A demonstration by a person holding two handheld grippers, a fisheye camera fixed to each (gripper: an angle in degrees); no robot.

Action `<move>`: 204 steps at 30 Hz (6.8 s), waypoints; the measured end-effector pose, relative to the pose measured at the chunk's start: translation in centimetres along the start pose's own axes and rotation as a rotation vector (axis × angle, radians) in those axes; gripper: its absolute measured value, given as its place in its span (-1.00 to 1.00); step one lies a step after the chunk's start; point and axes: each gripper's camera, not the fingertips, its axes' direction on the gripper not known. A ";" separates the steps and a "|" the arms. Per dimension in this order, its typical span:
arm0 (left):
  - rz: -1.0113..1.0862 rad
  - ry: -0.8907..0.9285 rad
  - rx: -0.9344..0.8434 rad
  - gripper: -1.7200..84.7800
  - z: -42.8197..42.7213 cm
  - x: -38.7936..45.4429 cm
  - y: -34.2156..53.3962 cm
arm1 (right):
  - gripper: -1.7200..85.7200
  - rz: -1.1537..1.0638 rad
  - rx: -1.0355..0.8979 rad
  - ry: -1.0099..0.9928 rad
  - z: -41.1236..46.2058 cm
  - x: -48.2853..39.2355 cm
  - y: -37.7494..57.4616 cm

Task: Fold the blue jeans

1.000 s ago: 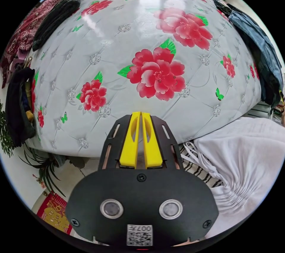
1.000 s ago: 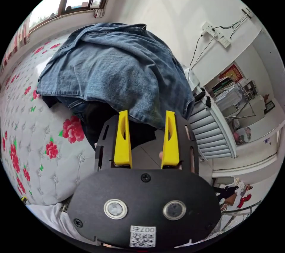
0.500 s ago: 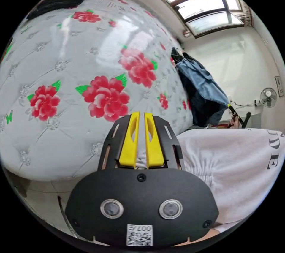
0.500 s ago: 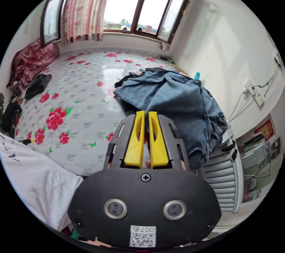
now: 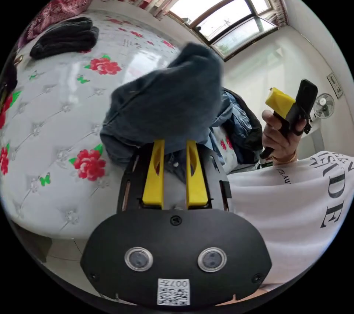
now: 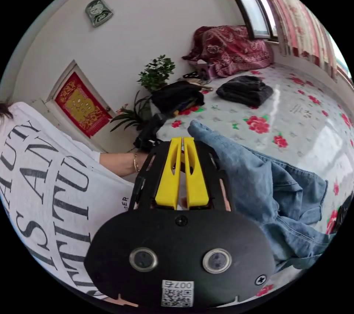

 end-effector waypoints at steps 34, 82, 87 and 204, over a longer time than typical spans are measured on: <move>-0.379 -0.475 -0.283 -0.87 6.0 -20.6 -2.3 | -0.81 0.997 -0.247 0.564 -4.4 43.2 2.8; 0.026 -1.012 -0.294 -0.78 3.3 -16.3 -26.4 | -0.94 0.847 -0.089 0.028 -10.6 17.2 8.7; -0.102 -1.130 -0.179 -0.79 -6.8 -17.1 -23.6 | -0.86 0.662 -0.136 -0.087 -9.2 13.8 4.8; -0.314 -0.782 -0.547 -0.98 4.8 -21.2 -6.4 | -0.95 1.126 -0.207 0.571 -33.9 23.2 13.2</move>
